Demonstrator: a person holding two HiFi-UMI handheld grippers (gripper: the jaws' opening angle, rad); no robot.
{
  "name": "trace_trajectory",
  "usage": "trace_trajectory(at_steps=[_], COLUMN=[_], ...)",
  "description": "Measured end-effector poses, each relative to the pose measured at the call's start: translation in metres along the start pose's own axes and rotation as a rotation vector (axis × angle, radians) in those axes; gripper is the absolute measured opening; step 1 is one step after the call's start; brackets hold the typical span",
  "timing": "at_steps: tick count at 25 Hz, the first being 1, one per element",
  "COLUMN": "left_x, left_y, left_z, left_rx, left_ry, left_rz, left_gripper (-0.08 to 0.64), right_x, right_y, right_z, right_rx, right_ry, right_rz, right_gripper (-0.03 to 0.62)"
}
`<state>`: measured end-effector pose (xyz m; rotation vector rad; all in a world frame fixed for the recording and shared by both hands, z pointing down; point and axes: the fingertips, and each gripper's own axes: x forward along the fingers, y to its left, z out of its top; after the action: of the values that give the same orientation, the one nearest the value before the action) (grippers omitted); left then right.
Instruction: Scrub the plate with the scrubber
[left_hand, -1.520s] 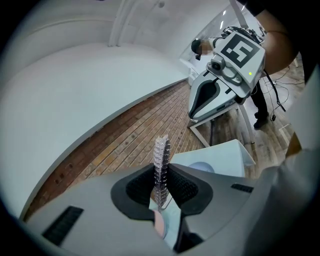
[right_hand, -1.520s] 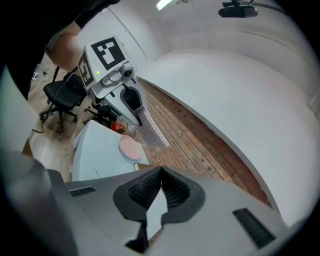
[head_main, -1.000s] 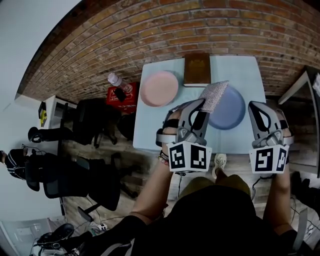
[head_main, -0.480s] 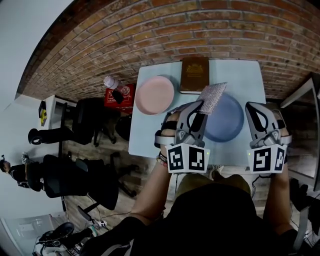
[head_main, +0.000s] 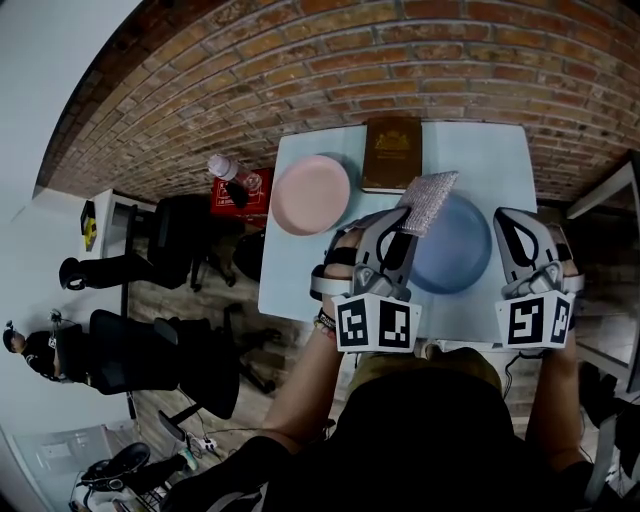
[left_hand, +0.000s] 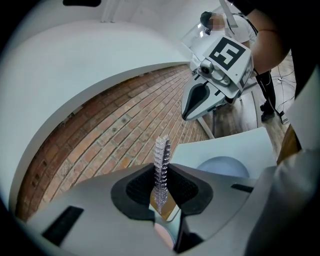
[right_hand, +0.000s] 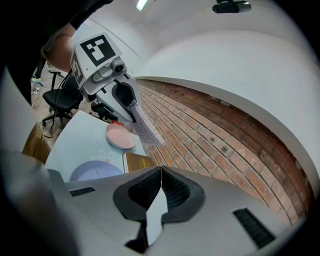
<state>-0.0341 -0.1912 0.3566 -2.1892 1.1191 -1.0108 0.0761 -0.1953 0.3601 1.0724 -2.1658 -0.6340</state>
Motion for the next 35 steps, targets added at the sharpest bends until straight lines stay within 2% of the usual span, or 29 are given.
trace_trajectory(at_steps=[16, 18, 21, 27, 35], left_x=[0.033, 0.035, 0.037, 0.037, 0.036], left_y=[-0.004, -0.008, -0.012, -0.029, -0.047], left_z=[-0.008, -0.009, -0.011, -0.022, -0.037], left_rx=[0.007, 0.007, 0.002, -0.014, -0.042], left_ry=[-0.042, -0.042, -0.035, -0.008, 0.028], left_rz=[-0.09, -0.1, -0.112, -0.133, -0.158], left_gripper=[0.078, 0.078, 0.078, 0.078, 0.078], right_x=[0.018, 0.02, 0.024, 0.037, 0.057], right_y=[-0.006, -0.004, 0.0, 0.026, 0.066], right_z=[-0.015, -0.019, -0.028, -0.07, -0.123], right_rx=[0.055, 0.085, 0.196, 0.519, 0.823], right_ry=[0.073, 0.073, 0.09, 0.16, 0.263], right_rz=[-0.023, -0.023, 0.018, 0.126, 0.221], right_gripper=[0.037, 0.037, 0.037, 0.038, 0.047])
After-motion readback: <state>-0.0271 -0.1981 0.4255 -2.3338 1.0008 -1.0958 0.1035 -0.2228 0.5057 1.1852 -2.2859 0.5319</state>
